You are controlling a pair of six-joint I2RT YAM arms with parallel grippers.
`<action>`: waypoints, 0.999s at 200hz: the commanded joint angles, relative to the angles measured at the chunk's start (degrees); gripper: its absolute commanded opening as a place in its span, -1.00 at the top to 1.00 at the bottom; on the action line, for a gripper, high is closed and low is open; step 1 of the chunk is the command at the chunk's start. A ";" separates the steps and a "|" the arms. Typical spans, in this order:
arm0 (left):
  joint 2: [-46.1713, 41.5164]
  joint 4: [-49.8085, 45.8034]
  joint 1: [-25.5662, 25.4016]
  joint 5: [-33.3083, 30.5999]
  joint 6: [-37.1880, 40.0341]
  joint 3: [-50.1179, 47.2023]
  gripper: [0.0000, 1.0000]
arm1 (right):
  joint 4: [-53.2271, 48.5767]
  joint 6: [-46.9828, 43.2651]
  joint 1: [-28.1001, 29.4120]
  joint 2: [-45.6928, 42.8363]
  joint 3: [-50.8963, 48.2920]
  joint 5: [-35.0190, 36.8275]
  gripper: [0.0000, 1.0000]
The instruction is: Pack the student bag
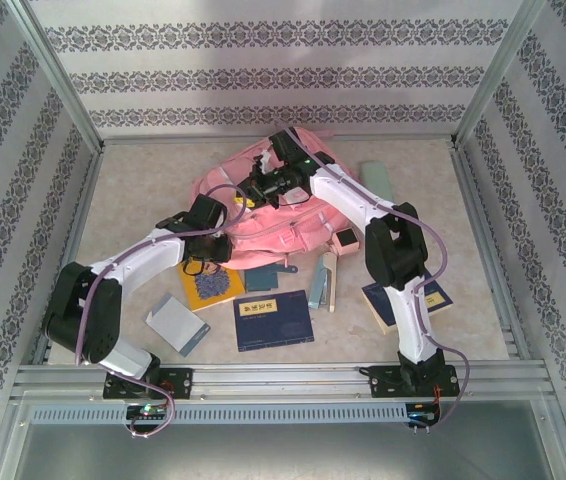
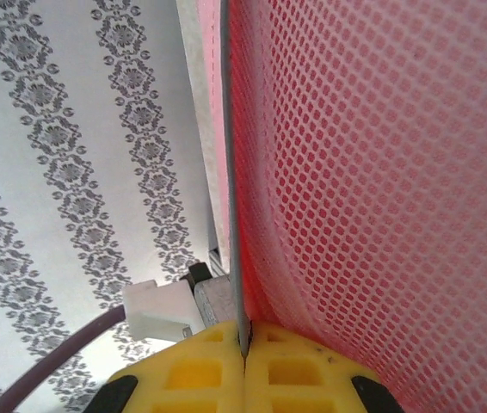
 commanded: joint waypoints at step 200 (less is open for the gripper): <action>-12.45 2.62 1.03 -5.43 0.90 -5.60 0.27 | 22.70 15.60 -3.08 -6.84 -6.75 -6.00 1.00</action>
